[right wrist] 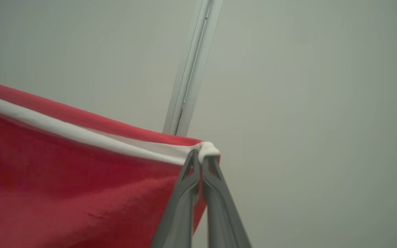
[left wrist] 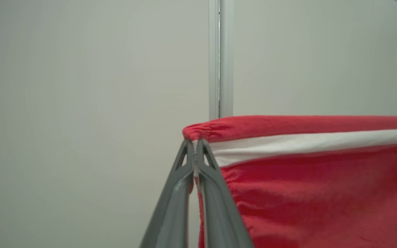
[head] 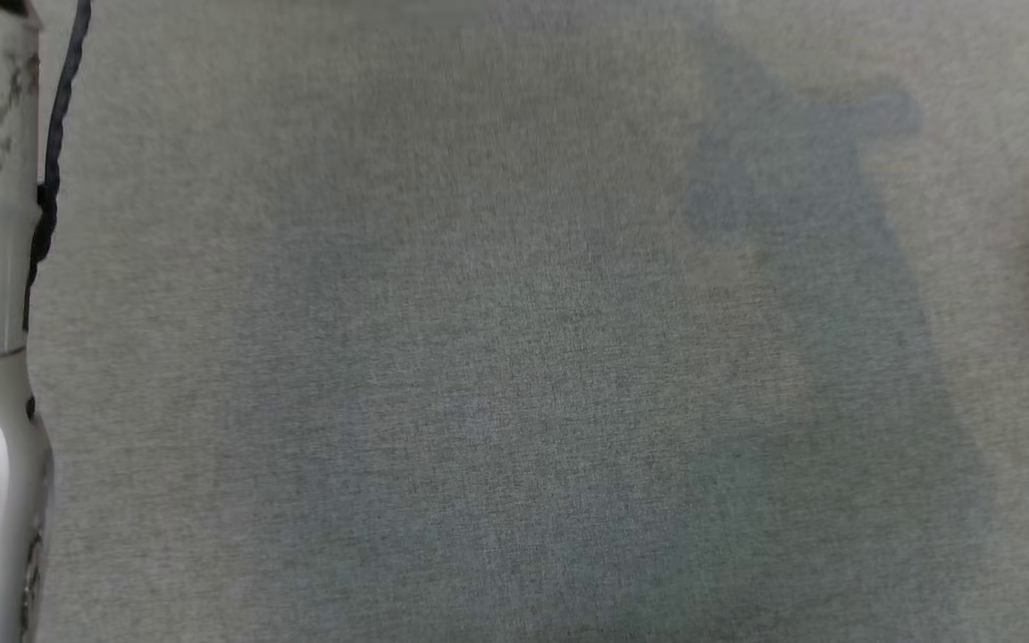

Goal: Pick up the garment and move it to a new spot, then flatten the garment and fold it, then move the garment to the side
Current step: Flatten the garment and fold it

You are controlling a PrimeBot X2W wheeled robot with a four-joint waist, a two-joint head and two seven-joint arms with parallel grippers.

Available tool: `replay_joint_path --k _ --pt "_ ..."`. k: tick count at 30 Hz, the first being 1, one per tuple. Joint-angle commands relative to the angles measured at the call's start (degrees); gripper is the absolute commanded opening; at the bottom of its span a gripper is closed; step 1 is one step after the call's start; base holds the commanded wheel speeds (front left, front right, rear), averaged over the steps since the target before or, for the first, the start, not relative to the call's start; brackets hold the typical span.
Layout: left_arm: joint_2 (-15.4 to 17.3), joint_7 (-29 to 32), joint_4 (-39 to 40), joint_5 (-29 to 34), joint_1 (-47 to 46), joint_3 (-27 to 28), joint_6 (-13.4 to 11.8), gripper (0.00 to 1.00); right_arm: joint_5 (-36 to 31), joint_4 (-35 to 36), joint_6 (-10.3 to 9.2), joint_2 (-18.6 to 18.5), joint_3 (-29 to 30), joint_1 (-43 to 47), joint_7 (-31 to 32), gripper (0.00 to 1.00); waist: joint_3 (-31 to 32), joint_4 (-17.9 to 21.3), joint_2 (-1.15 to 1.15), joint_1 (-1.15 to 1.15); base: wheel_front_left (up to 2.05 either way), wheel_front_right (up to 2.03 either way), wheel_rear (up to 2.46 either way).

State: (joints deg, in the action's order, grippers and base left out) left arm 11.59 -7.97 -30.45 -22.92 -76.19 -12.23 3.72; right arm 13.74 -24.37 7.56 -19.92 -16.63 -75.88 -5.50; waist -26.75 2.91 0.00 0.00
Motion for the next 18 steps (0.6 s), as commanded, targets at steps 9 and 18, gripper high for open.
replay_joint_path --k 9,18 --pt "-3.39 -7.07 -15.65 2.96 -2.47 -3.15 1.98 0.00 0.31 -16.94 -0.13 6.42 -4.17 -1.07 -8.28 0.00 -9.53 -0.07 0.00 0.00 0.00 0.00 0.00" --pt "-5.93 -7.30 -14.97 6.95 10.38 -5.89 3.25 0.00 3.41 -26.69 -0.14 6.91 -12.51 7.70 -9.76 0.00 -7.50 -2.40 0.00 0.00 0.00 0.00 0.00"
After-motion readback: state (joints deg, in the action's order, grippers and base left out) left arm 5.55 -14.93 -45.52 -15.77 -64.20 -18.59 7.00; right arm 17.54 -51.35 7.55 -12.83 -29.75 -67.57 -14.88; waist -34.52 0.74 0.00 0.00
